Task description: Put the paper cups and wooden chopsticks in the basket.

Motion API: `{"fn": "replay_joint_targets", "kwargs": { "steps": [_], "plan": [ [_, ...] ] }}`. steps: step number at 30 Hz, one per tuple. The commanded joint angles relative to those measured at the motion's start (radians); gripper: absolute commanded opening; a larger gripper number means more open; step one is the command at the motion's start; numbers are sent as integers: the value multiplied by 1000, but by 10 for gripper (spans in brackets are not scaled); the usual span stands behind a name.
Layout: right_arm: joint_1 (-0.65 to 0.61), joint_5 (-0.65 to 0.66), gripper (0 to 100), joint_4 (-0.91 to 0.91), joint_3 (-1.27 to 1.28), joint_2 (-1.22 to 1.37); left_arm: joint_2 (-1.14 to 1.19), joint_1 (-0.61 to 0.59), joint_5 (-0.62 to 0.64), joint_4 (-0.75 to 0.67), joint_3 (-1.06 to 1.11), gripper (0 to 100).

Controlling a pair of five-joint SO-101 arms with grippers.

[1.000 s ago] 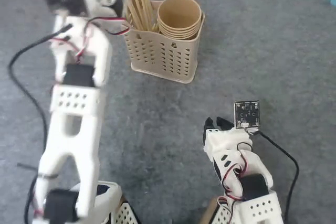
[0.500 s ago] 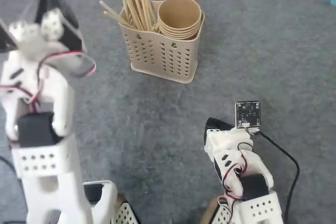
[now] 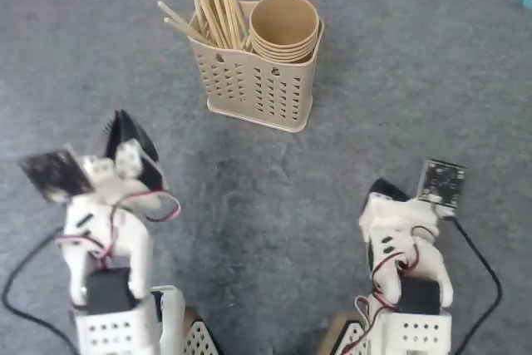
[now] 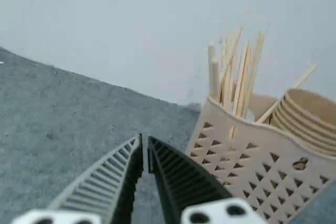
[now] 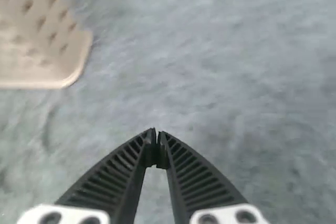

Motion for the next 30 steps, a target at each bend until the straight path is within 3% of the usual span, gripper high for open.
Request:
{"fn": "replay_joint_targets", "kwargs": {
  "steps": [1, 7, 15, 20, 24, 30],
  "plan": [
    [24, 104, 7, 94, -54, -16, -265, -8, -66, -9, 254, 12],
    [-15, 144, 7, 237, -35, -16, -269, -8, -155, 9, 429, 12],
    [-90, 146, 8, 240, 63, -16, -270, 2, -379, 368, 427, 12],
    [-87, 150, 8, 242, 64, -16, -267, -49, -542, 434, 427, 12],
    [-90, 150, 8, 243, 64, -16, -270, -57, -572, 548, 427, 12],
    [-91, 147, 8, 331, 64, -16, -270, -51, -569, 552, 427, 12]
  ]
}}
